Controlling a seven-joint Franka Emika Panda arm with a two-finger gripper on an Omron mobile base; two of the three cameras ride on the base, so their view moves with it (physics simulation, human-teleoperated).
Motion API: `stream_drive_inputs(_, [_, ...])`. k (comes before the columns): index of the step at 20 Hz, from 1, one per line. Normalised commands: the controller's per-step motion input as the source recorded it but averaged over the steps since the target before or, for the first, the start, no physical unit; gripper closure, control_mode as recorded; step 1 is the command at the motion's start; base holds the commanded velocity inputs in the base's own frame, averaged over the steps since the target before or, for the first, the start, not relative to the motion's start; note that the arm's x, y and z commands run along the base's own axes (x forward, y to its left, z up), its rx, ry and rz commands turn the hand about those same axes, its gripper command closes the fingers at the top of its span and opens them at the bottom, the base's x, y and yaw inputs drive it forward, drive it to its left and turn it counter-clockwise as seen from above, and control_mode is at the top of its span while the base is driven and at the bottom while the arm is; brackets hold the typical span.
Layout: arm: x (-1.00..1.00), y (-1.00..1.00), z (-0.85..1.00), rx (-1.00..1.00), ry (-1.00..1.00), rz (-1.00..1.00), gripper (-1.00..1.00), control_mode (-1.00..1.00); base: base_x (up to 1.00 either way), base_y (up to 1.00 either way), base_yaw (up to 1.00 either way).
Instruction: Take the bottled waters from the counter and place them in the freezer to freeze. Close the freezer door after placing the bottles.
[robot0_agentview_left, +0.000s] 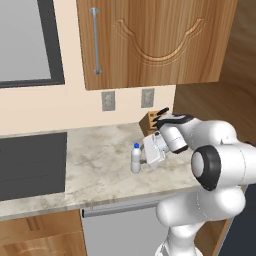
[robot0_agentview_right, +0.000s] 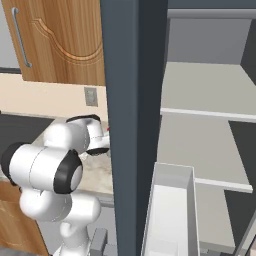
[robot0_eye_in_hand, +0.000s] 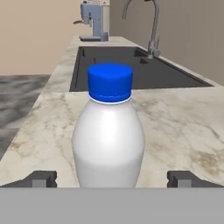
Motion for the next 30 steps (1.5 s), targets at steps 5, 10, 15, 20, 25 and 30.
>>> stream_drive_inputs(5, [0.00, 0.10, -0.01, 0.00, 0.01, 0.00, -1.00, -1.00, 0.00, 0.00, 0.00])
stream_drive_inputs(10, [0.00, 0.12, 0.00, 0.00, 0.00, 0.00, -1.00, -1.00, 0.00, 0.00, 0.00])
stream_drive_inputs(15, [0.00, 0.19, -0.03, 0.00, 0.00, 0.00, -1.00, -1.00, 0.00, 0.00, 0.00])
stream_drive_inputs(20, [0.00, 0.01, 0.00, 0.00, 0.00, 0.00, 1.00, -1.00, 0.00, 0.00, 0.00])
stream_drive_inputs(25, [0.00, 0.00, 0.00, 0.00, 0.00, 0.00, 1.00, -1.00, 0.00, 0.00, 0.00])
stream_drive_inputs(30, [-0.13, 0.05, 0.17, 0.00, 0.00, -0.02, 1.00, -1.00, 0.00, 0.00, 0.00])
